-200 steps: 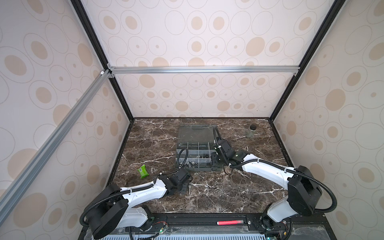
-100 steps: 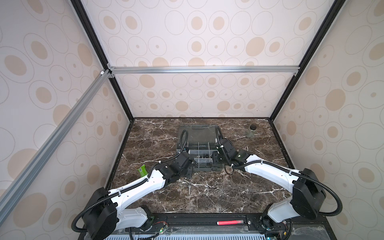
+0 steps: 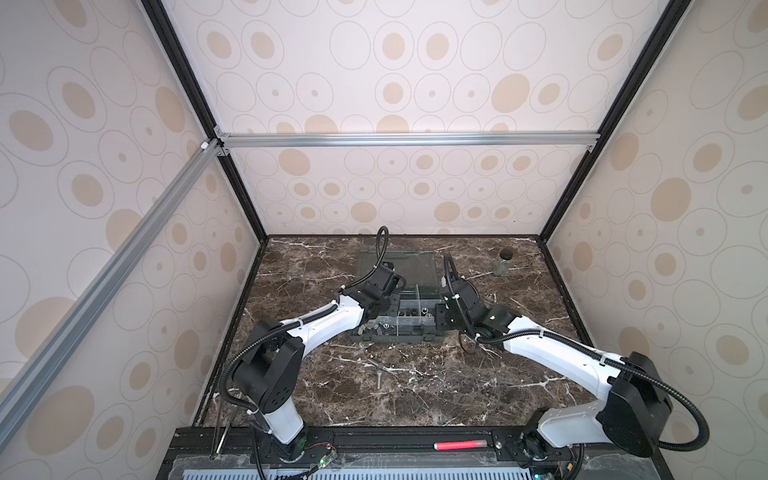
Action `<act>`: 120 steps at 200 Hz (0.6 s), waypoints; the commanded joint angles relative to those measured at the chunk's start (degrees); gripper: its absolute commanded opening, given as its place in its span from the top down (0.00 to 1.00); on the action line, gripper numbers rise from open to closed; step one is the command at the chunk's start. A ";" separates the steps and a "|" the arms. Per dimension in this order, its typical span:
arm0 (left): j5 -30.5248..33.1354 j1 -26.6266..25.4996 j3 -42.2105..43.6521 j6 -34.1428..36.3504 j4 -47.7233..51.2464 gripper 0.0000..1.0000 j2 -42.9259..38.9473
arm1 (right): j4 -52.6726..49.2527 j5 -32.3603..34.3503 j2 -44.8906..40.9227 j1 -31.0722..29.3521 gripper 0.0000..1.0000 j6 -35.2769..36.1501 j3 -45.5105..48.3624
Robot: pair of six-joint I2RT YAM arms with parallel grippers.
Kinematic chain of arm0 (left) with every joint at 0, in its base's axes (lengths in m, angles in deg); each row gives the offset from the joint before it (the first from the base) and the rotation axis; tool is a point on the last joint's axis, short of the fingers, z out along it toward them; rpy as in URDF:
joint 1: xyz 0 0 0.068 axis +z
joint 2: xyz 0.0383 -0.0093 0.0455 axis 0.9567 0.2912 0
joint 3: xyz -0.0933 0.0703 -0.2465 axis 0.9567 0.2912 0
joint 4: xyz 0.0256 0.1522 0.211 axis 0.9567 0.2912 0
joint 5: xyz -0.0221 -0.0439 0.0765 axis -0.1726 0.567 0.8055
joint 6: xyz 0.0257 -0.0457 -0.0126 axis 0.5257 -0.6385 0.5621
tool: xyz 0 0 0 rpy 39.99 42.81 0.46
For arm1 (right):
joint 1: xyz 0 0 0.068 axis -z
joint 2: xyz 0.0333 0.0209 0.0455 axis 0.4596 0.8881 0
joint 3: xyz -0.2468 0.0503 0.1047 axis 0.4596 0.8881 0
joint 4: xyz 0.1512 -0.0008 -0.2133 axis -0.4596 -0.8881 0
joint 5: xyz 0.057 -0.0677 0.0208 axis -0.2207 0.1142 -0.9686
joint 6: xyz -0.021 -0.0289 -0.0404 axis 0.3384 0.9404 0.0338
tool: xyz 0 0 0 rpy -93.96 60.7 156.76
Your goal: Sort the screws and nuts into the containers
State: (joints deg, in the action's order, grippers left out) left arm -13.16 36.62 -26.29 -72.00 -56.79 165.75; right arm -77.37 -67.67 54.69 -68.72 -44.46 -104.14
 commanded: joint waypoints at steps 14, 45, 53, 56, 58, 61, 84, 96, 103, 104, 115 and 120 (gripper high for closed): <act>-0.75 1.20 -1.70 1.24 -2.54 0.77 -0.33 | -0.57 1.12 -0.82 0.45 0.59 -0.18 1.43; -1.10 1.88 0.17 -0.37 -4.13 0.63 -1.49 | -0.58 0.46 -0.71 0.45 0.59 -0.23 1.31; -1.24 2.02 0.63 -0.70 -4.52 0.61 -1.93 | -0.54 0.50 -0.80 0.46 0.59 -0.23 1.41; -1.27 2.01 0.80 -0.81 -4.77 0.61 -2.10 | -0.57 0.50 -0.81 0.44 0.59 -0.23 1.43; -1.28 2.00 0.92 -0.90 -4.84 0.60 -2.28 | -0.58 0.51 -0.81 0.41 0.59 -0.19 1.41; -1.32 2.04 1.14 -1.12 -5.06 0.60 -2.45 | -0.62 0.51 -0.85 0.41 0.59 -0.23 1.45; -2.64 2.63 3.68 -3.38 -7.88 0.58 -5.05 | -1.18 0.09 -1.07 0.46 0.59 -0.27 1.46; -3.10 2.83 5.74 -4.53 -9.74 0.57 -7.20 | -1.49 -0.20 -1.16 0.41 0.59 -0.36 1.51; -3.28 2.90 6.89 -4.98 -10.83 0.57 -8.31 | -1.61 -0.36 -1.22 0.42 0.58 -0.36 1.52; -3.29 2.98 7.04 -5.07 -10.89 0.57 -8.47 | -1.58 -0.37 -1.23 0.41 0.59 -0.30 1.52; -2.80 3.11 8.41 -5.73 -11.81 0.57 -10.24 | -1.85 -0.62 -1.27 0.41 0.59 -0.40 1.52; -2.57 3.18 9.03 -6.06 -12.11 0.57 -11.10 | -1.90 -0.81 -1.25 0.41 0.59 -0.35 1.53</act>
State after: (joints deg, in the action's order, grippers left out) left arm -15.70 39.11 -19.08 -75.41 -64.86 158.98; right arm -77.78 -67.80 54.43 -68.53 -44.48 -103.40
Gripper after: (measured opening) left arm 0.431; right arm 0.413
